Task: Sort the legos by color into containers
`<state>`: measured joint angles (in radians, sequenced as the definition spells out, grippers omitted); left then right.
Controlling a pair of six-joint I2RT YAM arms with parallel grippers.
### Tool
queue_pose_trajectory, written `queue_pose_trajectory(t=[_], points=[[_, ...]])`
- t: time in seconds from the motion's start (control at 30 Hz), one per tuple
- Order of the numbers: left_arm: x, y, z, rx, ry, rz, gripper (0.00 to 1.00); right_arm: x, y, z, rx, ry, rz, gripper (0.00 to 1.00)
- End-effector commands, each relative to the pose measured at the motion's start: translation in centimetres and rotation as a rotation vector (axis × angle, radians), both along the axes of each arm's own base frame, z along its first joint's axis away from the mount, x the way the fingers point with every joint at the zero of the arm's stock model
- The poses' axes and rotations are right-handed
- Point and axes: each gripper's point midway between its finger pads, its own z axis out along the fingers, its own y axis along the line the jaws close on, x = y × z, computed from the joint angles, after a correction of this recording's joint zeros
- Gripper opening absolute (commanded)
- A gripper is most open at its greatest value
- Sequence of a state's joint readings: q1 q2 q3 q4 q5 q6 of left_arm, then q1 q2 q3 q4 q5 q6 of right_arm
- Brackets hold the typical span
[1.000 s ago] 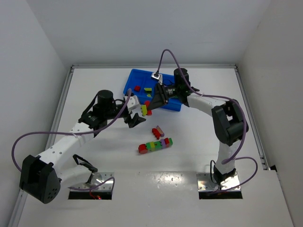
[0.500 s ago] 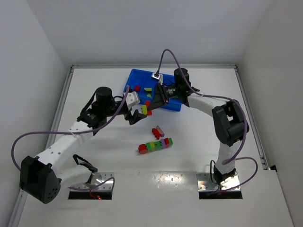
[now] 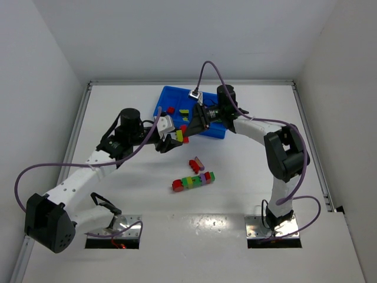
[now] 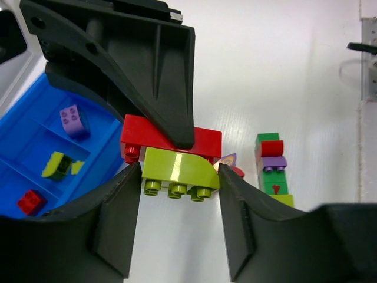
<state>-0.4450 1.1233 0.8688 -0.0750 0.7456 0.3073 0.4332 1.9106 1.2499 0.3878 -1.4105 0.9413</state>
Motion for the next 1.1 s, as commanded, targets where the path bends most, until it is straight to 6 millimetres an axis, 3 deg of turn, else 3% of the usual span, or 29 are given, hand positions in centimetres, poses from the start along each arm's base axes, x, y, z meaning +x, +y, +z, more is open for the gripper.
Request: queue_pose_trajectory(t=[0.0, 0.03, 0.17, 0.43, 0.67, 0.83, 0.97, 1.0, 1.03, 1.07], points=[[0.0, -0.8, 2.6, -0.031, -0.082, -0.040, 0.48, 0.3, 0.2, 1.8, 0.052, -0.108, 0.023, 0.00], [-0.1, -1.0, 3.0, -0.035, -0.090, -0.049, 0.38, 0.3, 0.2, 1.8, 0.052, -0.108, 0.023, 0.00], [-0.1, -0.9, 2.8, -0.029, -0.083, -0.041, 0.18, 1.2, -0.8, 1.4, 0.046, -0.099, -0.009, 0.00], [-0.3, -0.4, 1.9, -0.023, -0.046, -0.007, 0.08, 3.5, -3.8, 1.2, 0.031, -0.081, -0.108, 0.00], [-0.5, 0.4, 0.9, -0.009, -0.029, 0.043, 0.06, 5.3, -5.4, 1.1, 0.028, -0.101, -0.179, 0.00], [3.8, 3.0, 0.9, -0.044, 0.023, 0.326, 0.06, 8.1, -6.0, 1.4, 0.005, -0.158, -0.289, 0.00], [7.9, 2.2, 1.2, -0.091, 0.111, 0.440, 0.06, 9.1, -6.3, 1.5, -0.009, -0.184, -0.343, 0.00], [9.3, 1.7, 2.8, -0.115, 0.095, 0.451, 0.06, 9.2, -6.3, 1.4, -0.016, -0.183, -0.351, 0.00], [10.9, 1.1, 0.5, -0.084, 0.153, 0.468, 0.06, 9.4, -6.7, 1.5, -0.028, -0.180, -0.373, 0.00], [11.9, 0.6, -0.1, -0.075, 0.181, 0.472, 0.06, 9.5, -6.8, 1.7, -0.035, -0.213, -0.388, 0.00]])
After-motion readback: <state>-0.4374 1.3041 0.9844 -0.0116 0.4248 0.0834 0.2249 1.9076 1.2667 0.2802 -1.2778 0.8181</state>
